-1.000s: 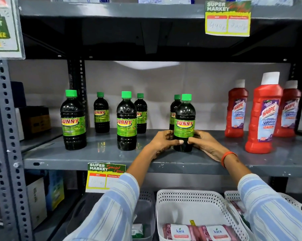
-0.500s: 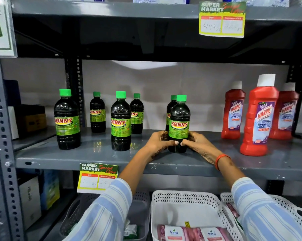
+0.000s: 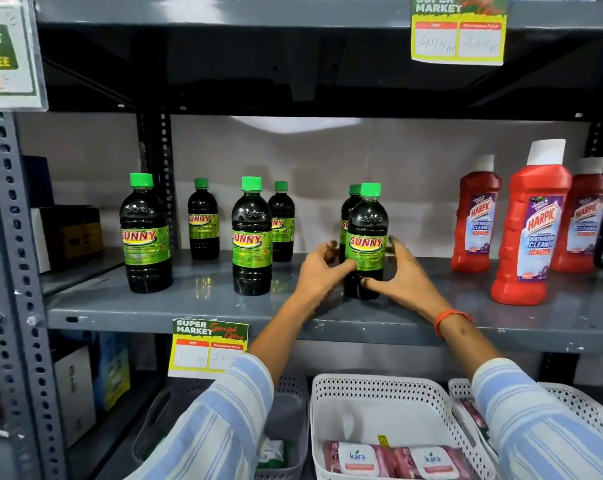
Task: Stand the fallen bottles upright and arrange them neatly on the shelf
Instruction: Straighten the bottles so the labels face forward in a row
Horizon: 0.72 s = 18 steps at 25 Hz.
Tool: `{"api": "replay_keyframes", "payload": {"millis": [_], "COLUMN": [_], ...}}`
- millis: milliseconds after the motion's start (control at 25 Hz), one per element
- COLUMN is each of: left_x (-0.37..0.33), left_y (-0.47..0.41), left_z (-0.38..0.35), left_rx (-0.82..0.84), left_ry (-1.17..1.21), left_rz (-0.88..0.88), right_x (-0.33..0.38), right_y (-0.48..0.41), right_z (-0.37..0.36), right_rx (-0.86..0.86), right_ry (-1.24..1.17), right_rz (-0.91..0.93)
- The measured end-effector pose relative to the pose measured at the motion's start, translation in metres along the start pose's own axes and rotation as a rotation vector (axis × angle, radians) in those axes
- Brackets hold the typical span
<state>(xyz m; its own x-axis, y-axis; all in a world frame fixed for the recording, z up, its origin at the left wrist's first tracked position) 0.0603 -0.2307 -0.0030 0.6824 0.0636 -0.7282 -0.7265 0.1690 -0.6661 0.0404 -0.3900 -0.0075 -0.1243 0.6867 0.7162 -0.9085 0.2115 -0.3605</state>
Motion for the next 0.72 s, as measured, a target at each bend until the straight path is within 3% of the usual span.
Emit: {"api": "replay_keyframes", "payload": {"millis": [120,200,280,320,400,440,520,720], "left_x": [-0.048,-0.072,-0.066,-0.051,-0.004,0.015,0.032,0.028], "left_y": [0.021,0.04,0.045,0.039,0.019,0.015,0.017,0.017], "left_z": [0.041,0.079,0.121,0.141,0.166,0.167,0.164,0.147], "left_rx": [-0.223,-0.397,-0.486,-0.427,-0.144,0.02,0.228,0.245], "left_ry": [-0.398,-0.714,-0.824,-0.757,-0.401,-0.228,-0.093,-0.075], "left_rz": [-0.439,-0.667,-0.636,-0.526,-0.243,-0.114,-0.008,-0.045], "right_x": [0.046,0.09,0.12,0.13,0.133,0.13,0.126,0.118], "right_y": [0.039,0.067,0.06,0.05,0.032,0.027,0.021,0.021], "right_z": [0.023,0.009,-0.037,-0.067,-0.12,-0.137,-0.151,-0.138], "right_rx": [-0.504,-0.672,-0.431,-0.229,0.107,0.196,0.234,0.176], "right_ry": [0.079,0.064,0.016,-0.02,-0.074,-0.107,-0.191,-0.357], "right_rz": [0.247,0.471,0.502,0.412,0.182,0.096,0.019,-0.032]}}
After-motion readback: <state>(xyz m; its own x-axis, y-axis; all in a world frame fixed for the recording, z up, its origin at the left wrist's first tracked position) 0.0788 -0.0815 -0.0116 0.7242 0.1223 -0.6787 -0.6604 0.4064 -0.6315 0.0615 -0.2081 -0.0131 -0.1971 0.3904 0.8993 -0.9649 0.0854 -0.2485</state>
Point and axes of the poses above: each hand's wrist, its own y-axis away from the middle knuckle, its own z-axis out of the back of the hand, x = y × z, the point moved 8 cm from there along -y, towards the middle knuckle, and after that the axes turned 12 degrees about -z, right-handed, at the moved point
